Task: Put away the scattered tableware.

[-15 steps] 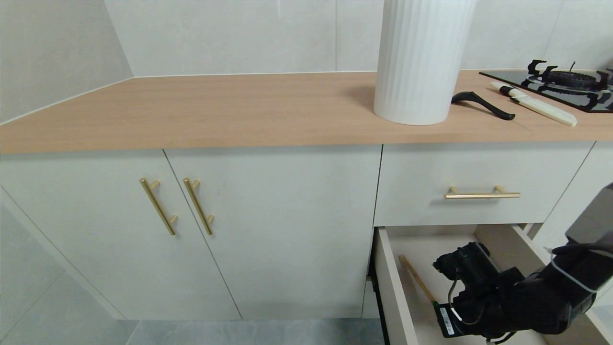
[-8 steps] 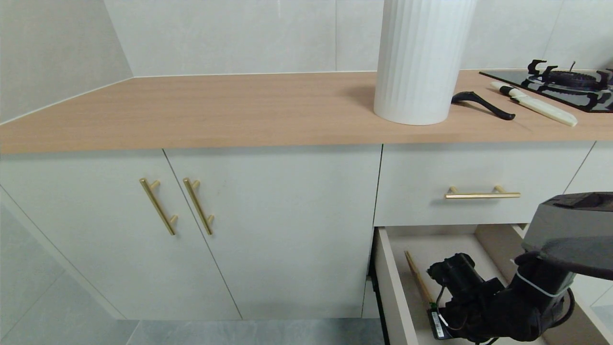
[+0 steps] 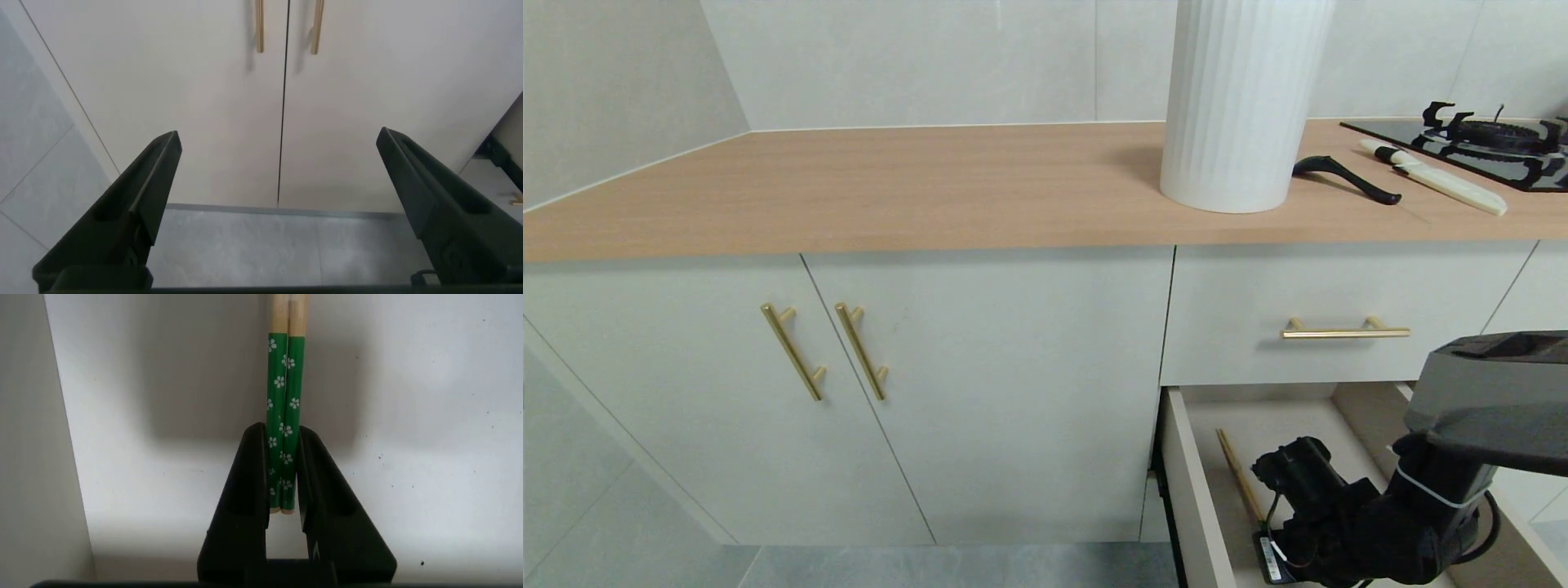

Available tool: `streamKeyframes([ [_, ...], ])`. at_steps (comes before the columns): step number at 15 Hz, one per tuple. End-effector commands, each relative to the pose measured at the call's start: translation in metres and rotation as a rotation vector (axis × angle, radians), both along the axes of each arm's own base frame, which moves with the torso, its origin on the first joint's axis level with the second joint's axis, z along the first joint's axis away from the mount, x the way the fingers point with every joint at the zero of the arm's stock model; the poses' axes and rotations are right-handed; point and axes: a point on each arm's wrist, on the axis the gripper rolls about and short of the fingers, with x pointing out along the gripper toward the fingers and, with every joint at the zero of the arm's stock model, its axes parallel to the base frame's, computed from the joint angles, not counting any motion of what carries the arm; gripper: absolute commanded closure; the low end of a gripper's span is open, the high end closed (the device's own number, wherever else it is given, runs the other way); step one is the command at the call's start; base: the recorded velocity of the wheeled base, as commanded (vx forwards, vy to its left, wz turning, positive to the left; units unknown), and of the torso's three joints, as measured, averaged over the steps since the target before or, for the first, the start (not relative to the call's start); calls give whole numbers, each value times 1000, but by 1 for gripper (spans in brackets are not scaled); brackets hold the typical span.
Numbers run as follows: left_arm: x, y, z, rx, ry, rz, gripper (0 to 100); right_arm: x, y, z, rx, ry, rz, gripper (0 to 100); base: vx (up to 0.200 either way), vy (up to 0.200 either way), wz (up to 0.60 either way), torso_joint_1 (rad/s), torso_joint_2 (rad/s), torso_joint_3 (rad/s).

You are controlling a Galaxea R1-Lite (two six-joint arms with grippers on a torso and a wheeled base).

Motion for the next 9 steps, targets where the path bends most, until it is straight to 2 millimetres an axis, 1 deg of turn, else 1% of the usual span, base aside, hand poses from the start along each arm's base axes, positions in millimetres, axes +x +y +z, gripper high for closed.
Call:
streamKeyframes([
  [1, 0, 0, 0, -1, 1, 1, 0, 0, 0, 1, 2, -4, 1, 0, 0, 0, 0, 0, 0, 0],
  [6, 0, 0, 0, -1, 1, 1, 0, -2, 0, 6, 7, -14, 4, 0, 0, 0, 0, 0, 0, 0],
  [8, 0, 0, 0, -1, 1, 1, 0, -7, -3, 40, 42, -76, 10, 0, 0, 0, 0, 0, 0, 0],
  [9, 0, 0, 0, -1, 1, 1, 0, -12, -6, 61, 47, -86, 7, 0, 0, 0, 0, 0, 0, 0],
])
